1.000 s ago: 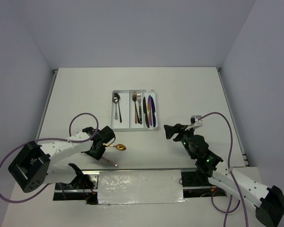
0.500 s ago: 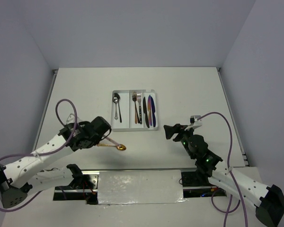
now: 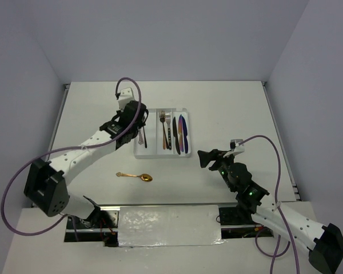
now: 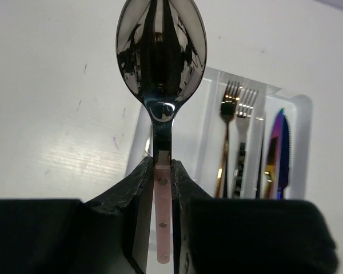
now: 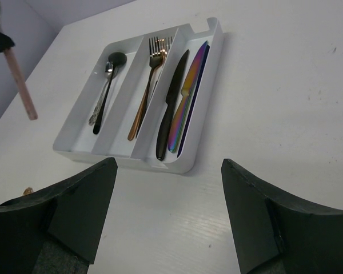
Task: Sort the eating utensils into containers
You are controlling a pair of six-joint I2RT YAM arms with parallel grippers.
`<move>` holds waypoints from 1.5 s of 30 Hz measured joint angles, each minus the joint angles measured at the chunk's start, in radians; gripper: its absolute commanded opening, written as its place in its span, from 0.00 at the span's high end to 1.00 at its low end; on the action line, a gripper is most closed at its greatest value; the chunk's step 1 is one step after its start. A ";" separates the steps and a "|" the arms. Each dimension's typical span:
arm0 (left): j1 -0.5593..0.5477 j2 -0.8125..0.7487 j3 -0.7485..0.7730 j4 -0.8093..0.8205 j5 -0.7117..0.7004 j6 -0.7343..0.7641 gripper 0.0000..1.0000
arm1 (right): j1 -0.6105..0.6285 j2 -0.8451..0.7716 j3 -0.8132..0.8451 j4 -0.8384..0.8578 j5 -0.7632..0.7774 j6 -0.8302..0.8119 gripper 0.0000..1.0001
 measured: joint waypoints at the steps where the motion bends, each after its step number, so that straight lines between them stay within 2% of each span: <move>1: 0.024 0.032 0.004 0.021 0.027 0.043 1.00 | 0.000 0.000 0.000 0.002 0.000 0.000 0.19; 8: 0.114 0.290 0.119 0.063 0.218 0.236 1.00 | 0.000 0.021 0.000 0.010 0.000 0.000 0.19; 17: 0.120 0.393 0.164 0.063 0.336 0.309 1.00 | 0.000 0.024 0.000 0.018 -0.001 -0.001 0.19; 25: 0.129 0.464 0.168 0.064 0.383 0.308 0.96 | 0.000 0.031 0.000 0.034 -0.001 -0.001 0.19; 31: 0.141 0.467 0.158 0.067 0.399 0.302 0.85 | 0.000 0.038 0.000 0.037 -0.002 -0.001 0.19; 32: 0.142 0.467 0.158 0.069 0.400 0.302 0.77 | 0.000 0.037 0.000 0.038 -0.002 -0.001 0.19; 33: 0.143 0.468 0.158 0.072 0.402 0.302 0.74 | 0.000 0.037 0.000 0.038 -0.004 -0.001 0.19; 36: 0.143 0.470 0.158 0.074 0.408 0.301 0.73 | 0.000 0.036 0.000 0.038 -0.008 -0.001 0.19; 38: 0.143 0.473 0.158 0.074 0.413 0.301 0.67 | 0.000 0.032 0.000 0.038 -0.014 0.000 0.19; 45: 0.143 0.473 0.146 0.086 0.425 0.299 0.66 | 0.000 0.019 0.000 0.039 -0.022 0.000 0.19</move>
